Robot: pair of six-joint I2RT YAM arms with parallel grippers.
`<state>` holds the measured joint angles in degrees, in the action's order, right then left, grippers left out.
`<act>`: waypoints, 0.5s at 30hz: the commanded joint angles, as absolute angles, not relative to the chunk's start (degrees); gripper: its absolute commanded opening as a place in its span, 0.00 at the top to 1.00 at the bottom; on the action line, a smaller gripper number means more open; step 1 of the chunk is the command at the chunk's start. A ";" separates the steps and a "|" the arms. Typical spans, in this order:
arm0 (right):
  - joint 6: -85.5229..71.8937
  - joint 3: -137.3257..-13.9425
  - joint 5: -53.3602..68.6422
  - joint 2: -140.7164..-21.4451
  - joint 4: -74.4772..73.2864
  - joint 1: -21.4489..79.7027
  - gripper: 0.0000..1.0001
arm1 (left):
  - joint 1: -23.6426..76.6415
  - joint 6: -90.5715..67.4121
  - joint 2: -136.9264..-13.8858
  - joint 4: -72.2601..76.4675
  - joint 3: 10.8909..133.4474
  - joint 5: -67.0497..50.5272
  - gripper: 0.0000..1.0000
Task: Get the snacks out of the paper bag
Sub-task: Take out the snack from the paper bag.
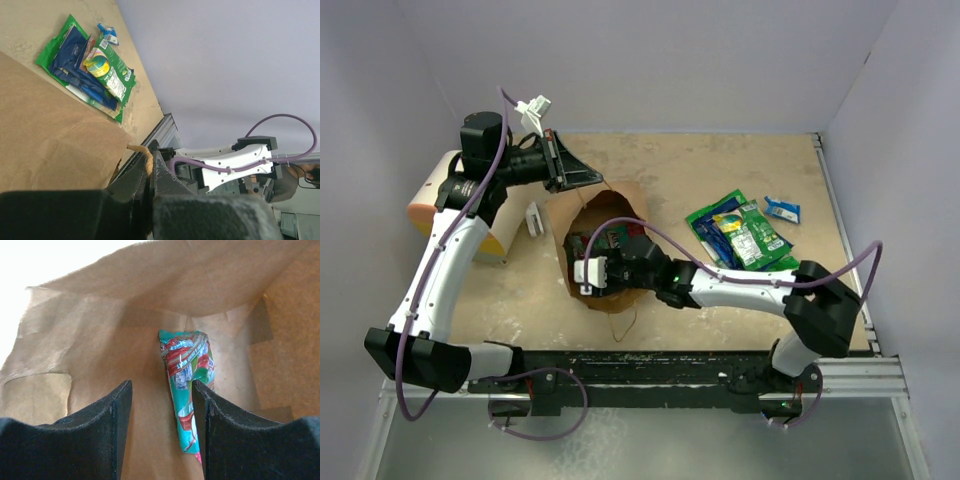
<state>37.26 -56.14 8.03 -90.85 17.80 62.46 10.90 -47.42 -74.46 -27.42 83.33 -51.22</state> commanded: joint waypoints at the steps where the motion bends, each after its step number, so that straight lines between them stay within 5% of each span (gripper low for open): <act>1: 32.95 -54.87 4.73 -93.32 28.26 61.84 0.46 | 10.28 -47.24 -72.56 -24.18 84.03 -52.61 1.00; 15: 30.46 -59.81 5.17 -102.13 31.29 57.72 0.40 | 10.28 -46.75 -73.04 -23.68 84.04 -53.98 1.00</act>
<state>32.38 -55.61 5.21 -101.34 27.00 58.43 10.90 -47.37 -74.43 -27.20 83.33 -52.49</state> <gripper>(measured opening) 0.594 0.007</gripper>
